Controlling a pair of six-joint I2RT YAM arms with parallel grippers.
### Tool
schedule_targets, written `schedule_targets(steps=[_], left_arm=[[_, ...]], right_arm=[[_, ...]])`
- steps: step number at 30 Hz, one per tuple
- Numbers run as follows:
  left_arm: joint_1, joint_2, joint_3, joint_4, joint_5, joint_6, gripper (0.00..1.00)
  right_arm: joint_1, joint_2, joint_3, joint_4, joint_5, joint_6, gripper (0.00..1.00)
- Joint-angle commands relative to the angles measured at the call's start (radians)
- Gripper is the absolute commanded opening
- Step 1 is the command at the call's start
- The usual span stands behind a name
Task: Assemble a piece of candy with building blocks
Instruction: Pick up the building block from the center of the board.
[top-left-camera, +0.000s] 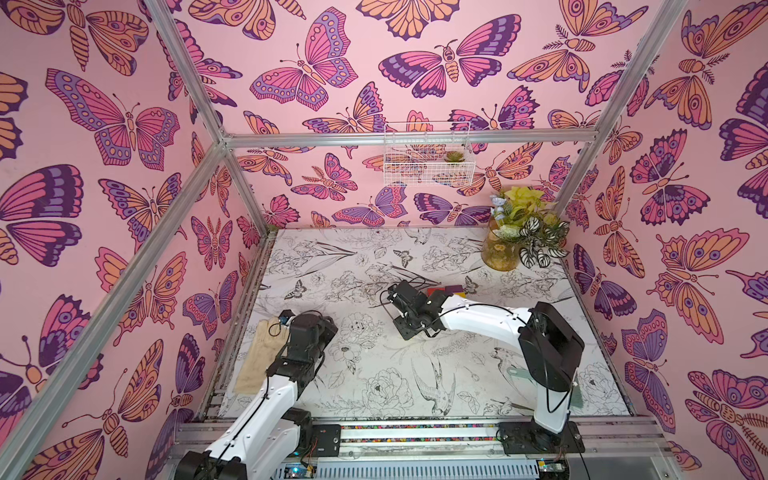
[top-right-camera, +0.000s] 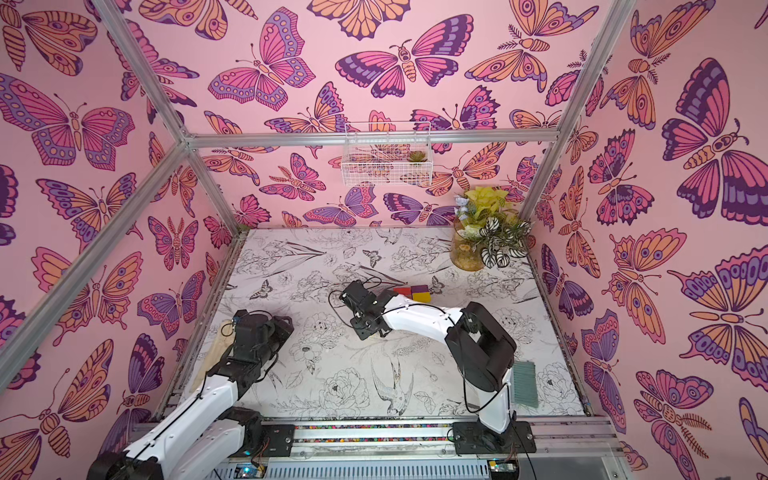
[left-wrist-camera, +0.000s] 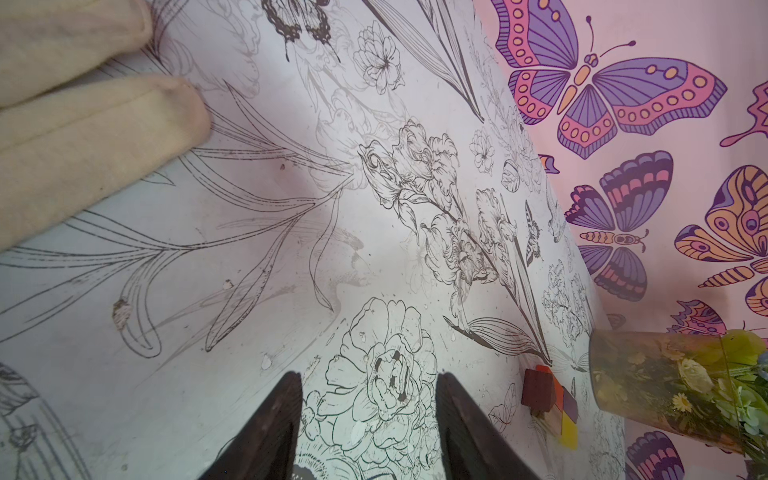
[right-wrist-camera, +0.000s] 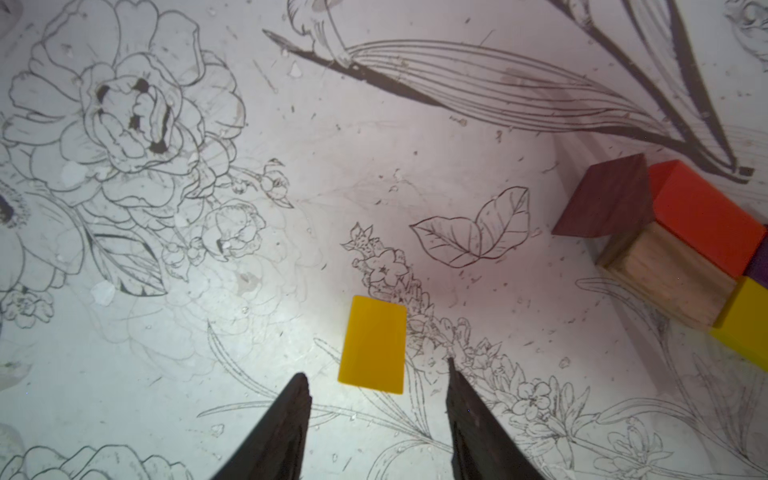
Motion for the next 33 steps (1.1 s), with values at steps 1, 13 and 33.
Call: schedule_targets(steps=[1, 13, 33], left_arm=[[0.006, 0.011, 0.005, 0.009, 0.014, 0.007, 0.55], [0.006, 0.015, 0.004, 0.014, 0.020, 0.008, 0.55], [0.006, 0.019, 0.004, 0.013, 0.020, 0.010, 0.55]], right_arm=[[0.002, 0.016, 0.025, -0.044, 0.016, 0.025, 0.56], [0.001, 0.073, 0.045, -0.061, 0.003, 0.042, 0.54], [-0.042, 0.057, 0.000, -0.026, -0.081, 0.118, 0.43]])
